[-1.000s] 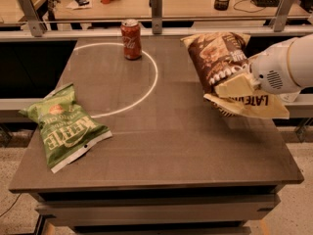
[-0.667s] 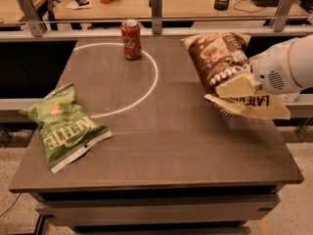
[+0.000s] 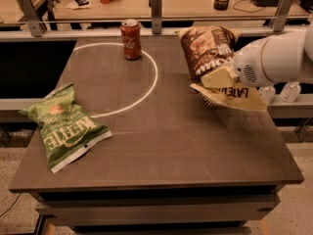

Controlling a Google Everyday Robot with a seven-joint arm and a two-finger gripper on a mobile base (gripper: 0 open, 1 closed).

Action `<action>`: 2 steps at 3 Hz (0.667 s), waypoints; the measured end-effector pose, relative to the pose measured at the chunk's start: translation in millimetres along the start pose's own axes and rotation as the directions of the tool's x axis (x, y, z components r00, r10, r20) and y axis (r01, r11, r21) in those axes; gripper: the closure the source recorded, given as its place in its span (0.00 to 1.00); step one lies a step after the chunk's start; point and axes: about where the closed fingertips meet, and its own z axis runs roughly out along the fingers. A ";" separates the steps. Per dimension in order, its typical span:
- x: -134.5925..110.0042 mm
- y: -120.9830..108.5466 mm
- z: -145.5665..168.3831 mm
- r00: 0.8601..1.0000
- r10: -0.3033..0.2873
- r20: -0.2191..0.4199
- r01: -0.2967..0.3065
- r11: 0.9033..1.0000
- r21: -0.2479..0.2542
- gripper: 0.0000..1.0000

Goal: Move brown chip bag near coke can

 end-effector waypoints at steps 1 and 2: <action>-13.2 -7.5 29.7 1.000 -0.007 0.030 0.006 0.999 0.033 1.00; -27.2 -14.6 61.2 0.998 -0.021 0.057 0.018 0.998 0.055 1.00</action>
Offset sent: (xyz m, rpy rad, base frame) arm 0.1011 0.0431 -0.0257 0.0038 -0.1180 -0.0283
